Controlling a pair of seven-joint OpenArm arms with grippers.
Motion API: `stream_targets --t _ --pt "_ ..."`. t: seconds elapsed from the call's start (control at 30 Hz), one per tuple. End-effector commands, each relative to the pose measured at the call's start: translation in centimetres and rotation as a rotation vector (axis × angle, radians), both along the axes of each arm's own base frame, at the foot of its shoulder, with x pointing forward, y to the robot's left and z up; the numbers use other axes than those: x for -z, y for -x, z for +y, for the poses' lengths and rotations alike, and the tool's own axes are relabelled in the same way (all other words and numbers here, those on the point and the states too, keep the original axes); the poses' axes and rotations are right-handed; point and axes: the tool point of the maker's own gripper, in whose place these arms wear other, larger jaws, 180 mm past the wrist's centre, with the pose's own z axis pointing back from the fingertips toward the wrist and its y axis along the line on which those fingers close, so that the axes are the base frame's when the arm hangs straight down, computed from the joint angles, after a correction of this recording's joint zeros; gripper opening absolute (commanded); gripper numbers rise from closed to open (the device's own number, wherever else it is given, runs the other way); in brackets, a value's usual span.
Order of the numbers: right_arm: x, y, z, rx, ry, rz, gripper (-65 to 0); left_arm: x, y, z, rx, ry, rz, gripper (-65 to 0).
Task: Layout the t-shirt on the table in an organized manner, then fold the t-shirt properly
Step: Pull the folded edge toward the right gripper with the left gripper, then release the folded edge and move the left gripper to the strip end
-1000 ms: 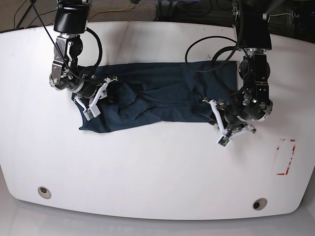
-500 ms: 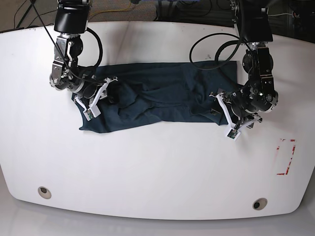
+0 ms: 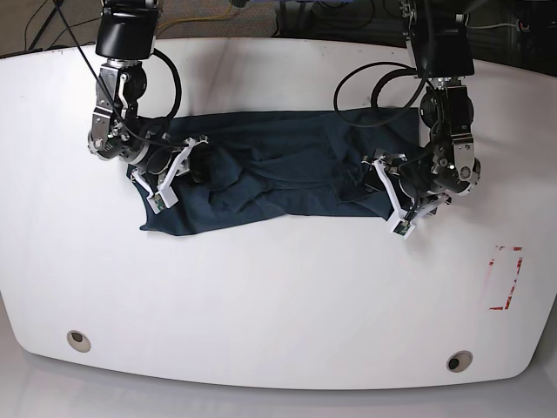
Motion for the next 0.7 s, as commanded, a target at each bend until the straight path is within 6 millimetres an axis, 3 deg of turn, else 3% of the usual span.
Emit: stream_targets --t 0.0,0.1,0.2,0.37,0.47,0.67 --pt "1.45 1.3 -1.06 -0.018 0.08 0.076 -53.3 -1.32 -1.21 -0.07 -0.001 0.011 -0.05 -22.9" --pt "1.5 1.37 -1.06 -0.018 0.08 0.078 -53.3 -1.26 -1.11 -0.08 0.0 0.01 -0.049 -23.7" --pt "1.5 1.37 -1.06 -0.018 0.08 0.078 -53.3 -1.26 -1.11 -0.08 0.0 0.01 -0.049 -30.3" --pt "1.5 1.37 -1.06 -0.018 0.08 0.078 -53.3 -1.31 -1.16 -0.08 0.0 0.01 -0.05 -51.2" --pt "1.5 1.37 -1.06 -0.018 0.08 0.078 -53.3 -1.46 -1.26 -0.08 0.001 0.01 -0.055 -60.7" --pt "1.5 1.37 -1.06 -0.018 0.08 0.078 -53.3 -1.64 -1.33 -0.08 0.001 0.009 -0.061 -62.6"
